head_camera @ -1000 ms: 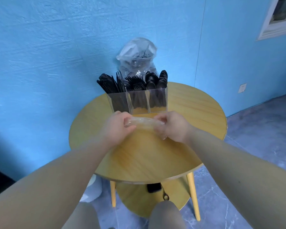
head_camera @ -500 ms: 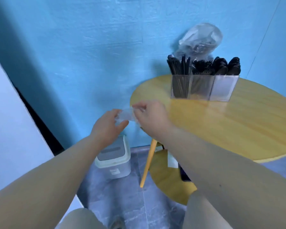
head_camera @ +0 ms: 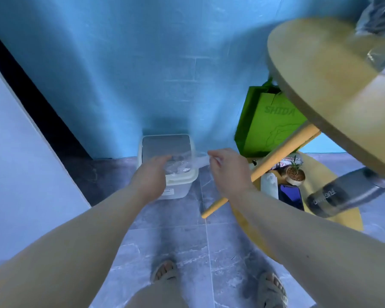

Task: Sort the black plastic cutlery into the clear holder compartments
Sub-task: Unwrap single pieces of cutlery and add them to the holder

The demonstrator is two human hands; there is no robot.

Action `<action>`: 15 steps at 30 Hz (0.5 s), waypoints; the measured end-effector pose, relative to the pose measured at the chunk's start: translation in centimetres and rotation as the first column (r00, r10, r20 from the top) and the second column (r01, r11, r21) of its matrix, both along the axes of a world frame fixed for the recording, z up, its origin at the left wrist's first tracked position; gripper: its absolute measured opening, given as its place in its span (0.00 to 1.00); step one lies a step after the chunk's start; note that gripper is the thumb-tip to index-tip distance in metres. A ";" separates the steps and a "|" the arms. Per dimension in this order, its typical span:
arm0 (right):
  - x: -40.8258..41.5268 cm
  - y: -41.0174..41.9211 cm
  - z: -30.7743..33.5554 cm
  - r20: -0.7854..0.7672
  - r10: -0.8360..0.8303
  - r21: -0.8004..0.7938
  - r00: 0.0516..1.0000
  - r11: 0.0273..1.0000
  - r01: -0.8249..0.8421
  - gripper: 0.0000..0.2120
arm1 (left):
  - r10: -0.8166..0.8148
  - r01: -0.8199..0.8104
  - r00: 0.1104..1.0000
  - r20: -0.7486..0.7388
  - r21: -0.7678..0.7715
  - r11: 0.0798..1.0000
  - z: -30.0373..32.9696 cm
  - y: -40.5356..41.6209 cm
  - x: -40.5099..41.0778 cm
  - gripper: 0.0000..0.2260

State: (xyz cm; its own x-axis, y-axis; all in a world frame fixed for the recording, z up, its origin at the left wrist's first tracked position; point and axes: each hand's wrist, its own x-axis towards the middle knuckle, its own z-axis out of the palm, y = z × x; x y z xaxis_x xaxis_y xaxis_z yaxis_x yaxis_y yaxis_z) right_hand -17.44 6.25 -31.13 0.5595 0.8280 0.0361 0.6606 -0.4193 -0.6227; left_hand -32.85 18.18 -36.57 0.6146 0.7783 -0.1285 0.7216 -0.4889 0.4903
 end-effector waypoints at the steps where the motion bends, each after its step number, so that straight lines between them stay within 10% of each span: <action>1: 0.2 1.1 -1.4 -0.005 -0.008 -0.010 1.000 1.000 0.008 0.13 | 0.003 -0.003 1.000 -0.012 -0.007 1.000 -1.5 1.2 0.3 0.27; 15: 3.2 11.4 -15.7 0.020 0.077 -0.196 0.997 0.978 -0.071 0.15 | 0.024 -0.034 0.997 -0.079 -0.128 0.991 -15.1 10.8 2.5 0.25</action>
State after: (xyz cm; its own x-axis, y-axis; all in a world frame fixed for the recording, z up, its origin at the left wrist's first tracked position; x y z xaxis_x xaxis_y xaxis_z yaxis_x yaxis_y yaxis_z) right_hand -14.20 17.66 -46.85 0.4976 0.8597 -0.1156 0.7102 -0.4803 -0.5147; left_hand -30.33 28.99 -51.66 0.5759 0.7698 -0.2752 0.7730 -0.4032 0.4898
